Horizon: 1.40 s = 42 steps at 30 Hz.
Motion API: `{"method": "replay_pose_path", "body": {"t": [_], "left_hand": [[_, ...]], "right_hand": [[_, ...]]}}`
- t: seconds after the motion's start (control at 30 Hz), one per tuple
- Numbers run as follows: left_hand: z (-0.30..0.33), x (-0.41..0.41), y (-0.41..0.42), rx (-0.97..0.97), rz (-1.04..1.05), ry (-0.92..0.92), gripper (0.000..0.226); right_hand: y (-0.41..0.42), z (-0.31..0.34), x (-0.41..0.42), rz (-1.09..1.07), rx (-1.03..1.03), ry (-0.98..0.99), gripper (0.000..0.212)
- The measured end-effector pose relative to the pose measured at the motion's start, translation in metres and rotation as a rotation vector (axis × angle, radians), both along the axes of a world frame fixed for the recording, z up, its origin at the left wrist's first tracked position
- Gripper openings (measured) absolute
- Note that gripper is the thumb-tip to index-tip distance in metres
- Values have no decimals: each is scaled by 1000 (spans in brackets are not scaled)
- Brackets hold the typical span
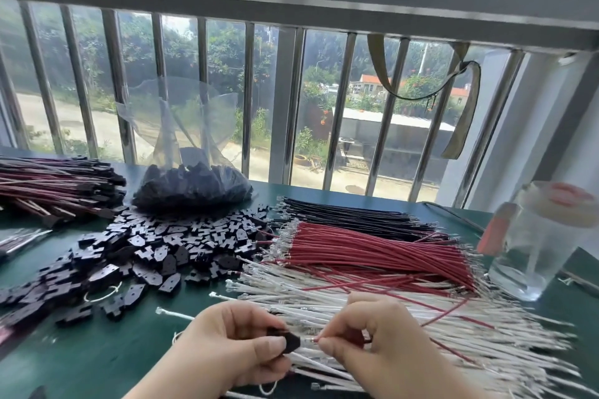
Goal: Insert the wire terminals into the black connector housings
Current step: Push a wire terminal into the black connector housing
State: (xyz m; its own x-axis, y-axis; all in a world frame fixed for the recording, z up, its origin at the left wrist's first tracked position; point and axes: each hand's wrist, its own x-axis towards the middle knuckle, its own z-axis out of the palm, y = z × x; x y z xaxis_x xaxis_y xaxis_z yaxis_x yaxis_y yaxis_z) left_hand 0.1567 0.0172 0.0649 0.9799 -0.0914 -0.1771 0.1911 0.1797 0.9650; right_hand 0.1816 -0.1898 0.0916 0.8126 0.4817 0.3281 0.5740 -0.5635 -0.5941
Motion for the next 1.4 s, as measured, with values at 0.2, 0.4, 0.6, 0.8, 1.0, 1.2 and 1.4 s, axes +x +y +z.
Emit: {"method": "replay_pose_path", "body": {"t": [0.2, 0.4, 0.6, 0.8, 1.0, 1.2, 1.4], "left_hand": [[4, -3, -2, -98, -31, 24, 17], [5, -4, -9, -57, -42, 8, 15], [0, 1, -6, 64, 104, -118, 30], [-1, 1, -4, 106, 73, -145, 20], [1, -1, -8, 99, 83, -163, 20], [2, -3, -8, 115, 75, -185, 23], [-1, -3, -6, 161, 45, -200, 24]], "right_hand": [[0, -3, -1, 100, -106, -386, 11], [-1, -10, 4, 105, -41, -227, 15], [-4, -15, 13, 52, -59, -57, 16], [-4, -13, 12, 64, -40, -80, 23], [-2, -11, 9, 33, 31, -123, 26], [-1, -12, 9, 82, 58, -100, 16], [0, -12, 8, 103, 41, -67, 14]]}}
